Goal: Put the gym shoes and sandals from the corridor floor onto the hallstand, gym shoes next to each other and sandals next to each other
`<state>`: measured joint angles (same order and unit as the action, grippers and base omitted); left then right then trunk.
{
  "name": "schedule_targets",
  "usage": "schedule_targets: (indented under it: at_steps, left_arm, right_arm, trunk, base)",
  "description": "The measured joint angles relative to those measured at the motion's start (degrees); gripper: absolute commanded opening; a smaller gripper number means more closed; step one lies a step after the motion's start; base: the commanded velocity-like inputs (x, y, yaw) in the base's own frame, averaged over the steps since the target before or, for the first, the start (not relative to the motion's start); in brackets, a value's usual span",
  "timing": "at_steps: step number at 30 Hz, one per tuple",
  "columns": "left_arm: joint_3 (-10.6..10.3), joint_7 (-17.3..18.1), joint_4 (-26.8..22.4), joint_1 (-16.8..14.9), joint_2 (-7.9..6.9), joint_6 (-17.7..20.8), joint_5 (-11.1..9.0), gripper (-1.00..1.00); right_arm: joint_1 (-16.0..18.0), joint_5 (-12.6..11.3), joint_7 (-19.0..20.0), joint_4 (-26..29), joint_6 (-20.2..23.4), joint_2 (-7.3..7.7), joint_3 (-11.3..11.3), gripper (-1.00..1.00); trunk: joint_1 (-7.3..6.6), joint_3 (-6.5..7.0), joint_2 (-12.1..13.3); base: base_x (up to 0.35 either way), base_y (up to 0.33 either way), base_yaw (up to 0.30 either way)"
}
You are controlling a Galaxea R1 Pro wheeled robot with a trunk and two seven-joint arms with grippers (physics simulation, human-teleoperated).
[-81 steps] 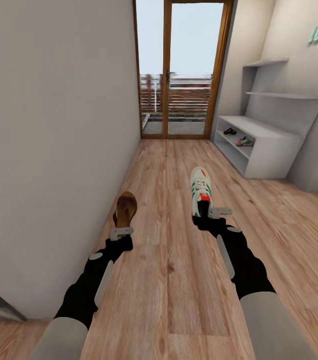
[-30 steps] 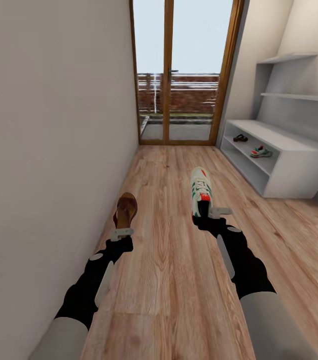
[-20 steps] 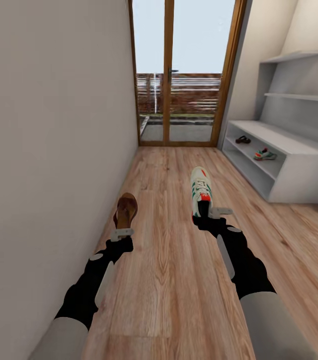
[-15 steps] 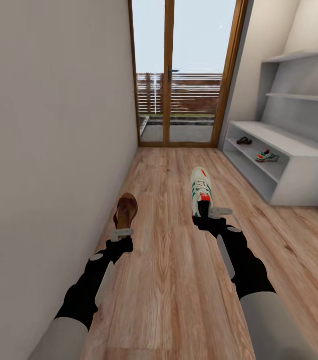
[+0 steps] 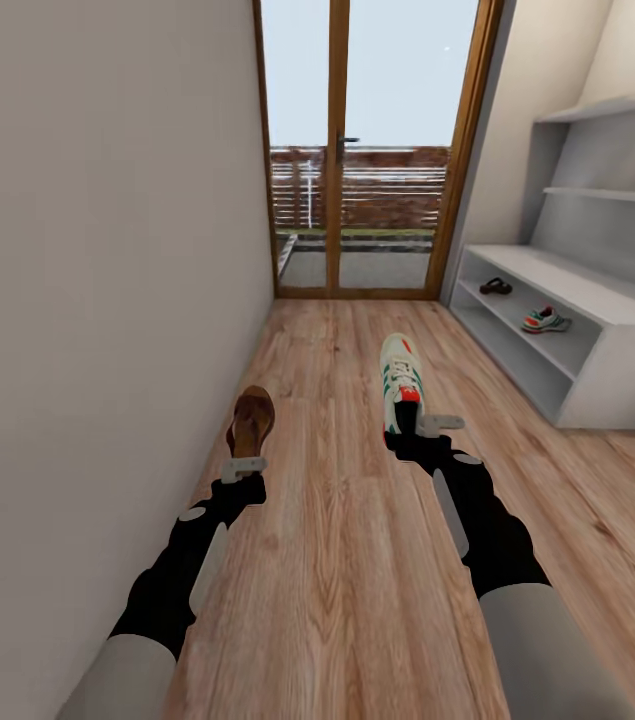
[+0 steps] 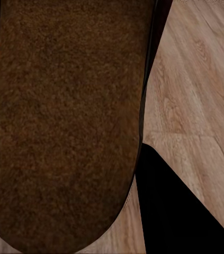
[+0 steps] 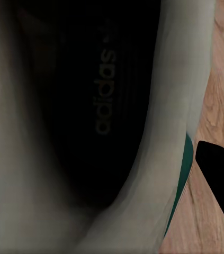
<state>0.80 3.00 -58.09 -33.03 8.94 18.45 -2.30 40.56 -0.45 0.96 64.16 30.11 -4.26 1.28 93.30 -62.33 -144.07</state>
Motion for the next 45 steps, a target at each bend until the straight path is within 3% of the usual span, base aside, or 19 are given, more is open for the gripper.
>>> schedule_targets:
  at_steps: [45]
  left_arm:
    - [0.0, 0.0, 0.0, 0.0, 0.01, 0.0, 0.0, -1.00]
  right_arm:
    - [0.0, 0.1, 0.0, 0.0, 0.0, 0.00, 0.0, -1.00]
  trunk:
    - [0.00, 0.00, 0.0]
  base:
    - [0.347, -0.017, 0.000]
